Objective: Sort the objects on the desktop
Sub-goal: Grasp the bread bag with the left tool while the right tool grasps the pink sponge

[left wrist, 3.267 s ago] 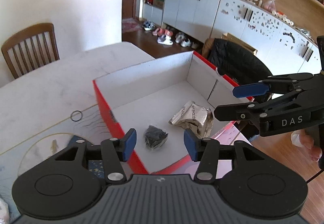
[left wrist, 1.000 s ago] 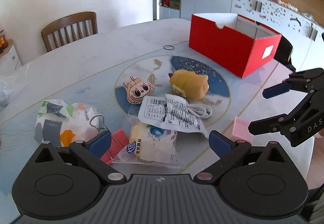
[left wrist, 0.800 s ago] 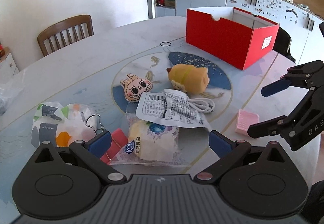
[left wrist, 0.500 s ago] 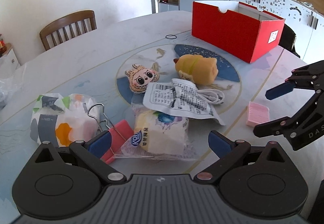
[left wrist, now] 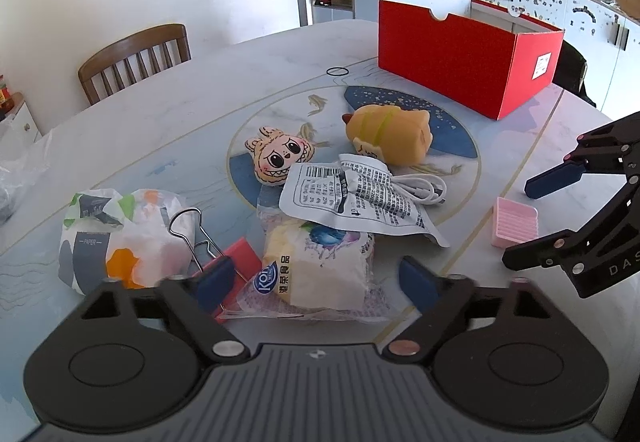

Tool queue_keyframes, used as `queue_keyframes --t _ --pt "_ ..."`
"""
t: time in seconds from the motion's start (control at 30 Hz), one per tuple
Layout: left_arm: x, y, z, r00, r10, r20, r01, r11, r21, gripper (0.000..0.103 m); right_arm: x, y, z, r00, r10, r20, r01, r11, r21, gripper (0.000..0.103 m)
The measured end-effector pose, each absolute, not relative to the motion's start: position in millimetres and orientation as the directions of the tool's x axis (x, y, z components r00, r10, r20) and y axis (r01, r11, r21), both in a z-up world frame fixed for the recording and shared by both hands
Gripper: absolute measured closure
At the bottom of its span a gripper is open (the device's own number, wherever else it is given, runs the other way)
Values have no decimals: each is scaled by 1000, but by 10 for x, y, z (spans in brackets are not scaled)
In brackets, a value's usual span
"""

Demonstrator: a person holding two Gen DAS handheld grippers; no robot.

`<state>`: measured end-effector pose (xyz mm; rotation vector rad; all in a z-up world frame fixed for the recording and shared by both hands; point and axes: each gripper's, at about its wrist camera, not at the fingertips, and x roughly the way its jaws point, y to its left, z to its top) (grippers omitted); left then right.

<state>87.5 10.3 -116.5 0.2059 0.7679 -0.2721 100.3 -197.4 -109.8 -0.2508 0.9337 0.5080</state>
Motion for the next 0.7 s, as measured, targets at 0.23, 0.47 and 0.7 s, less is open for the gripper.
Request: queue_keyframes --t 0.23,0.47,0.7 --pt "900 93 -1152 675 -159 -720 300 951 71 36 1002 -1976 -1081 491 311 -814 -522 853 11 41" --pt "903 92 -1104 668 -151 -729 267 963 45 48 1026 -1997 -1048 487 309 -817 -513 858 19 60" --pt "869 162 -1062 661 -154 -735 225 974 -1 50 1036 -2066 -999 483 313 -818 -492 870 42 60"
